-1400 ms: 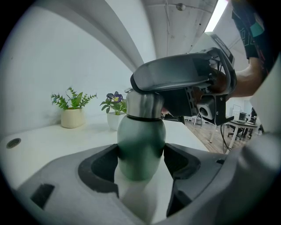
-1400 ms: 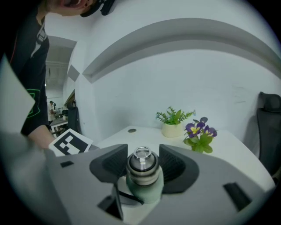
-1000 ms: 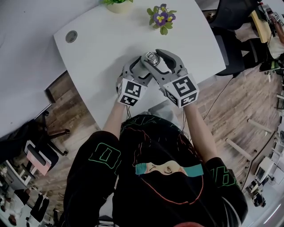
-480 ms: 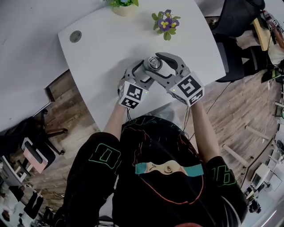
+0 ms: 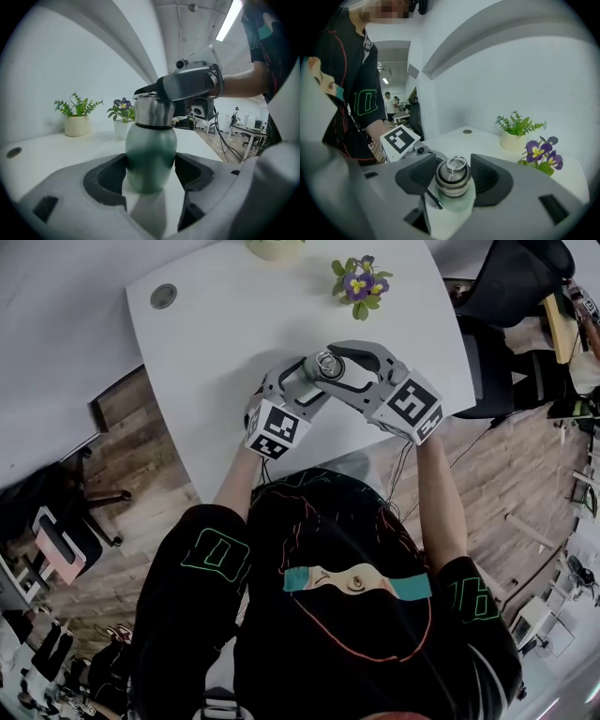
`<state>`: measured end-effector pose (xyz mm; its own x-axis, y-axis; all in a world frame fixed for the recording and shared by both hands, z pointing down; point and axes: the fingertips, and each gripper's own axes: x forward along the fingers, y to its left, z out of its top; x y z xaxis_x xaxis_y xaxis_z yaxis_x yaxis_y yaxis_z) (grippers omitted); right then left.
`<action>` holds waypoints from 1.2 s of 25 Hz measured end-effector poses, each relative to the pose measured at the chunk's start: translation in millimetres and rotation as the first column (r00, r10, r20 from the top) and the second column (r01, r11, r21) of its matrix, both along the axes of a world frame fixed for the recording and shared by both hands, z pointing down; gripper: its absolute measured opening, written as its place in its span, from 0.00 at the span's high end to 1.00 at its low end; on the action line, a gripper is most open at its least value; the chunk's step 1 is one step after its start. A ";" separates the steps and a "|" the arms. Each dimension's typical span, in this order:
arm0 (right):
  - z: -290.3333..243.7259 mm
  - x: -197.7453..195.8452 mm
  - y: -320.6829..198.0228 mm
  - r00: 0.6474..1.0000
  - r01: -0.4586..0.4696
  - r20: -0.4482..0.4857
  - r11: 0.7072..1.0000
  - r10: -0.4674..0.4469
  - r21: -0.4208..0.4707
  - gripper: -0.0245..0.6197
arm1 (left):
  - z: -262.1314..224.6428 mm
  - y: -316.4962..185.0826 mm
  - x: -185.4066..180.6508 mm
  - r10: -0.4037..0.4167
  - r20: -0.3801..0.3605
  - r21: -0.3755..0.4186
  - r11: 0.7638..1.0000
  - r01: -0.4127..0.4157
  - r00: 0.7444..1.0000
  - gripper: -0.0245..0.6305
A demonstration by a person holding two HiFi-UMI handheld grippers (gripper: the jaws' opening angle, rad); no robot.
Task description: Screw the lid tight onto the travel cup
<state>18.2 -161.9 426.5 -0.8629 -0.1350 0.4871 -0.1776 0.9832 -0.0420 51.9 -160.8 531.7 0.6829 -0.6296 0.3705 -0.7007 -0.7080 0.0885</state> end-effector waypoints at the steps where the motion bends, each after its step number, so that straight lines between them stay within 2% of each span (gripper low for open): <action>1: 1.0 1.3 -0.7 1.000 0.007 -0.002 1.000 -0.008 -0.004 0.59 | 0.1 0.1 0.2 -0.001 0.000 0.000 1.000 0.001 1.000 0.45; 6: -1.9 1.7 -2.7 1.000 0.002 0.031 1.000 -0.002 -0.010 0.60 | -0.9 -0.3 0.1 0.000 0.002 -0.001 1.000 0.000 1.000 0.45; 14: -4.7 2.5 -6.1 0.979 -0.186 0.081 0.983 0.185 -0.002 0.61 | -2.3 1.1 -2.4 -0.002 0.003 0.002 1.000 0.002 1.000 0.45; 18: -5.6 6.3 -10.3 0.947 -0.307 0.098 0.952 0.305 0.010 0.61 | -2.4 -1.1 -1.4 -0.006 0.005 -0.001 1.000 0.006 1.000 0.45; 24: -5.0 11.1 -14.5 0.865 -0.493 0.124 0.870 0.487 0.016 0.61 | -2.8 -2.7 -0.8 -0.007 0.006 0.000 1.000 0.007 1.000 0.45; 27: -4.2 12.5 -15.8 0.836 -0.539 0.134 0.842 0.533 0.015 0.61 | -2.3 -3.6 -0.9 -0.006 0.007 0.001 1.000 0.006 1.000 0.45; 30: -6.0 12.3 -16.5 0.827 -0.552 0.137 0.833 0.546 0.014 0.61 | -2.8 -4.9 -0.6 -0.009 0.006 0.004 1.000 0.009 1.000 0.45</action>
